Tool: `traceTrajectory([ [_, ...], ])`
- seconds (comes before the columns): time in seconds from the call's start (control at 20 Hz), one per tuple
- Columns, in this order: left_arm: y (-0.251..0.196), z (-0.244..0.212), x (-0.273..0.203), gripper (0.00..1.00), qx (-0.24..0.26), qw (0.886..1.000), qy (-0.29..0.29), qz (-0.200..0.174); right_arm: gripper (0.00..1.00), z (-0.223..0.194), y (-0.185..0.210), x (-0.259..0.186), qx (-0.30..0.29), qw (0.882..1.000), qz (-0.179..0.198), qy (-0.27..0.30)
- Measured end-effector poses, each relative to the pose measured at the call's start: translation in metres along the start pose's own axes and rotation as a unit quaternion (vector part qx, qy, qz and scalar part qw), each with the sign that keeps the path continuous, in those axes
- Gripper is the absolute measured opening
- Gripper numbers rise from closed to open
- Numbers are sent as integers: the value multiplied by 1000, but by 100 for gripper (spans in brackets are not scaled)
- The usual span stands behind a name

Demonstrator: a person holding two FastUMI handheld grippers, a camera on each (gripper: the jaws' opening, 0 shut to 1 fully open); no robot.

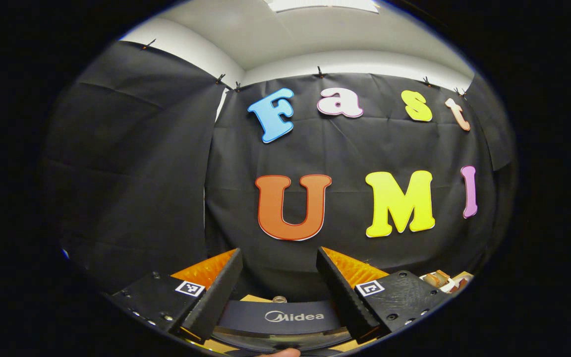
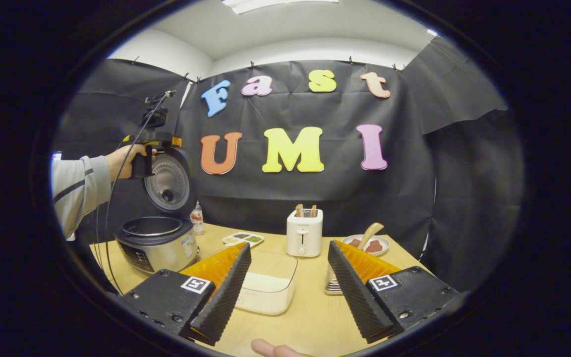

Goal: Close the left gripper, press the button to open the rice cooker; take a wooden spoon from the chopstick holder with the right hand, scoop a spoonful of rice and pour it into the rice cooker, then put the wooden spoon back into the chopstick holder.

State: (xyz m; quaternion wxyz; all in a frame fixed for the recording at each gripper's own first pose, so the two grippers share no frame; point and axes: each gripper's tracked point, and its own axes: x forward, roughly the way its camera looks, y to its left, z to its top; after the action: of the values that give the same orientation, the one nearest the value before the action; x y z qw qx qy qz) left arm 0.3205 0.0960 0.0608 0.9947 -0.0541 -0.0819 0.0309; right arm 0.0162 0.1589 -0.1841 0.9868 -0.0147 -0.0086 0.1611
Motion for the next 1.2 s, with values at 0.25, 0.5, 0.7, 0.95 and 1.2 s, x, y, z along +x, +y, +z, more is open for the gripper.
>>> traceTrajectory([
  [0.25,-1,-9,-1,98,-8,1000,22,0,95,-3,0,-1,3,1000,-9,4],
  [0.5,0,-9,-20,100,9,1000,21,-1,100,2,1,-14,0,1000,-17,7],
  [0.7,-1,-13,-41,100,6,1000,22,-6,100,9,-2,-37,5,1000,-24,0],
  [0.95,0,-21,-70,100,7,999,53,9,95,29,-8,-67,4,999,-35,-17],
  [1.2,-1,-30,-106,100,10,998,55,2,100,47,-10,-90,4,999,-40,-32],
])
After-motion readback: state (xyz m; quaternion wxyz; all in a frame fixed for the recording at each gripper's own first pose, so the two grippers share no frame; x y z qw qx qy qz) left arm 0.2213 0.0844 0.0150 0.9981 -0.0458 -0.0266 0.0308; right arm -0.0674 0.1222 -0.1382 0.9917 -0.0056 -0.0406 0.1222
